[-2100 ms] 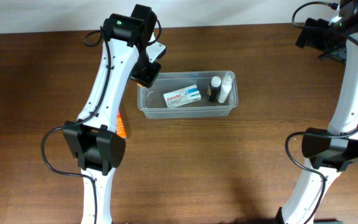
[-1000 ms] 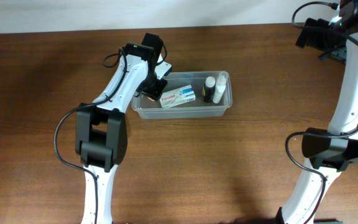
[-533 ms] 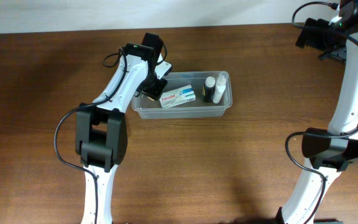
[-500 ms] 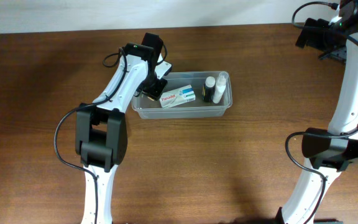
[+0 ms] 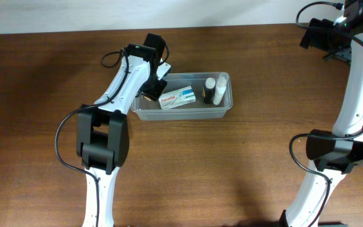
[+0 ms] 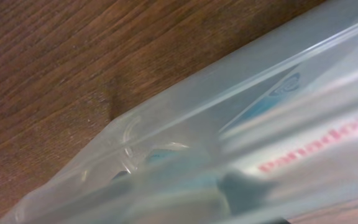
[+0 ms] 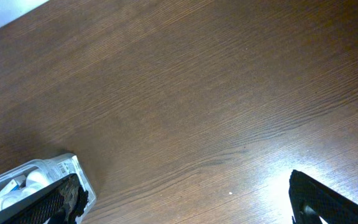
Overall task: Pack container
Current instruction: 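Carry the gold jar into the container's left end and lower it, then open the left gripper and raise it away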
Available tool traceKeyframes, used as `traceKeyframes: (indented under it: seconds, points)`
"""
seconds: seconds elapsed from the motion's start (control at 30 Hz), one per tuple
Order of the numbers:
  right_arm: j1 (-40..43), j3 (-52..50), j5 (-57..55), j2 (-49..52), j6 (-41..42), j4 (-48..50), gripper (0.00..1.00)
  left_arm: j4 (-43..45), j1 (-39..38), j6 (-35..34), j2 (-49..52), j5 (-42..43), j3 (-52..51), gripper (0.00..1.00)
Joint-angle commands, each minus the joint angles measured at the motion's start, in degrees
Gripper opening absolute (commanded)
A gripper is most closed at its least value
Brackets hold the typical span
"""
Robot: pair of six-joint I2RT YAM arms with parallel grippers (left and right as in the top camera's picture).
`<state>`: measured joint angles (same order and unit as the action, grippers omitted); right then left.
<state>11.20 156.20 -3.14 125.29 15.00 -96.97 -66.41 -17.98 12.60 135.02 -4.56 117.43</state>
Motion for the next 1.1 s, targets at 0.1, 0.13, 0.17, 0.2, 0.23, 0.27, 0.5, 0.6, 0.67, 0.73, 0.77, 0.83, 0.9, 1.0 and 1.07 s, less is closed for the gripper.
traceKeyframes:
  seconds: [0.1,0.13,0.17,0.2,0.23,0.27,0.5,0.6,0.67,0.73,0.77,0.83,0.9,1.0,1.07]
  points:
    - [-0.24,0.57,0.09,-0.63,0.48,-0.15,0.98,-0.2,0.39,-0.52,0.42,-1.49,-0.24,0.51]
    - [-0.24,0.57,0.09,-0.63,0.46,-0.15,0.98,-0.2,0.39,-0.52,0.42,-1.49,-0.24,0.51]
    - [-0.24,0.57,0.09,-0.63,0.48,-0.15,0.98,-0.2,0.39,-0.52,0.42,-1.49,-0.24,0.51]
    - [-0.24,0.57,0.09,-0.63,0.46,-0.15,0.98,-0.2,0.39,-0.52,0.42,-1.49,-0.24,0.51]
    - [-0.24,0.57,0.09,-0.63,0.46,-0.15,0.98,-0.2,0.39,-0.52,0.42,-1.49,-0.24,0.51]
    - [-0.24,0.57,0.09,-0.63,0.46,-0.15,0.98,-0.2,0.39,-0.52,0.42,-1.49,-0.24,0.52]
    - [-0.24,0.57,0.09,-0.63,0.46,-0.15,0.98,-0.04,0.39,-0.52,0.39,-1.51,0.04,0.52]
    - [-0.24,0.57,0.09,-0.63,0.48,-0.15,0.98,-0.87,0.39,-0.52,0.33,-1.49,1.84,0.53]
    - [-0.24,0.57,0.09,-0.63,0.48,-0.15,0.98,-2.25,0.39,-0.52,0.28,-1.49,4.26,0.53]
    - [-0.24,0.57,0.09,-0.63,0.46,-0.15,0.98,-4.17,0.39,-0.52,0.28,-1.46,7.58,0.56]
    - [-0.24,0.57,0.09,-0.63,0.46,-0.15,0.98,-5.22,0.39,-0.52,0.28,-1.4,9.22,0.56]
    - [-0.24,0.57,0.09,-0.63,0.46,-0.15,0.98,-8.31,0.39,-0.55,0.28,-1.27,13.4,0.57]
    - [-0.24,0.57,0.09,-0.63,0.48,-0.15,0.98,-12.07,0.39,-1.42,0.26,-1.31,17.7,0.57]
    - [-0.24,0.55,0.09,-0.63,0.46,-0.15,0.98,-18.86,1.09,-6.14,0.26,-1.29,24.57,0.61]
    - [-0.24,0.57,0.09,-0.63,0.46,-0.15,0.98,-24.37,2.34,-10.08,-0.04,-1.27,29.29,0.64]
